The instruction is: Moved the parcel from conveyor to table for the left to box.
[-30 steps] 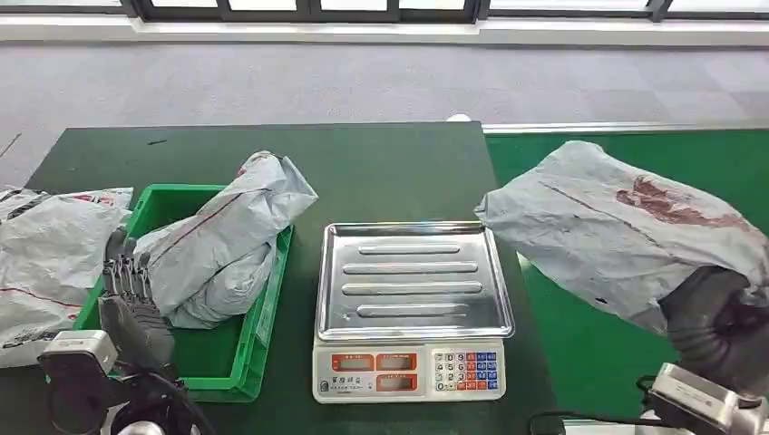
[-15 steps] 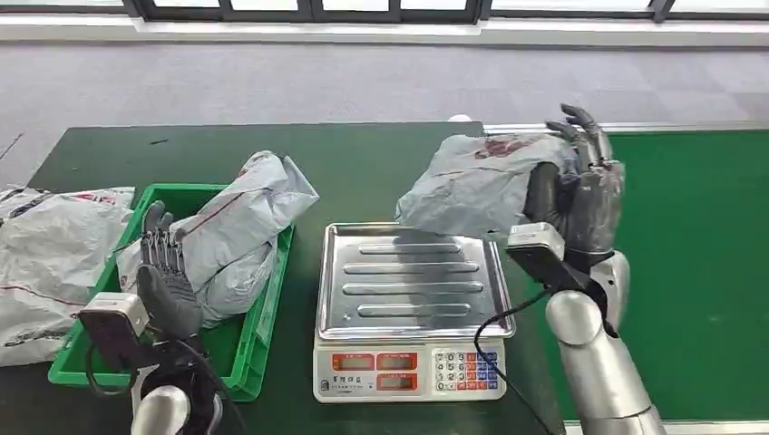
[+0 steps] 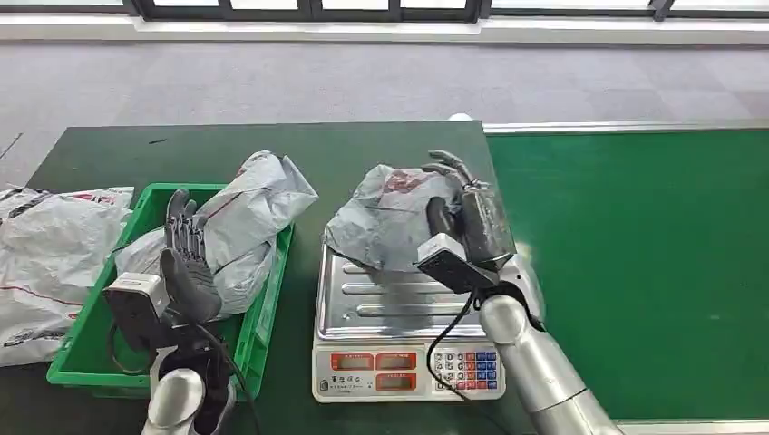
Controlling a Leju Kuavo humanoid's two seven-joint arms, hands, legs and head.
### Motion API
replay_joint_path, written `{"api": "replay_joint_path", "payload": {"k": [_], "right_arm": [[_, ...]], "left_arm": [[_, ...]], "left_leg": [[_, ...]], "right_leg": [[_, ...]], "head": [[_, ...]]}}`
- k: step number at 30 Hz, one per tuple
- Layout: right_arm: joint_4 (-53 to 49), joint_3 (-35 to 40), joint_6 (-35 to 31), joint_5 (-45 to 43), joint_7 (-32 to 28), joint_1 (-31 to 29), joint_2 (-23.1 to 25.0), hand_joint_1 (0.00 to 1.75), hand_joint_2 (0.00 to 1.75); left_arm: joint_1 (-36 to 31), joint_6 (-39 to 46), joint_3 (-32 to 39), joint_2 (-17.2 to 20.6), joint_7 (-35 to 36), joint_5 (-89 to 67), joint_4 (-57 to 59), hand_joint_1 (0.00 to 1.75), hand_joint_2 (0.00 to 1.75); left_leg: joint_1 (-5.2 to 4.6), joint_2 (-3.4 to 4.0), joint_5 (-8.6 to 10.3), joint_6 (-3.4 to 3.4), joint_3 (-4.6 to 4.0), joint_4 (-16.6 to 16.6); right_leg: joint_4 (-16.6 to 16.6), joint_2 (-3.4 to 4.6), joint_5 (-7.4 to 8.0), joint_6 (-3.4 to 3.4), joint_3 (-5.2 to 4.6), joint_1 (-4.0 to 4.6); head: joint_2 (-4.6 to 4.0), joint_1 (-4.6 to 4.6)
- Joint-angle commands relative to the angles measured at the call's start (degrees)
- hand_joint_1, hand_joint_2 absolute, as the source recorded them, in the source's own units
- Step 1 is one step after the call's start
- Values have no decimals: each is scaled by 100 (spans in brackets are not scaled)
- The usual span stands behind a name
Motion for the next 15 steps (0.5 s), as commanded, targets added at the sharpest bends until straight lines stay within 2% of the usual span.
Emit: {"api": "replay_joint_path", "payload": {"k": [1,6,15], "right_arm": [[10,1295,1405,-749,157,434,313,175,175],[-221,1702,1889,-1084,463,568,108,175,175],[-283,1714,2079,-1257,542,600,130,175,175]], "left_arm": [[-159,83,-204,261,27,119,381,0,0],[-226,72,-254,275,-43,178,432,0,0],[-233,95,-250,283,-13,192,391,0,0]], "left_leg": [[-1,10,-2,-3,15,-14],[-6,-3,4,-7,21,-34],[-5,-9,4,-4,8,-23]], "right_leg": [[-12,6,-2,-6,11,0],[-28,-10,-2,-9,20,-5],[-20,-16,-4,-12,5,-6]], "head": [[0,0],[0,0],[0,2]]}}
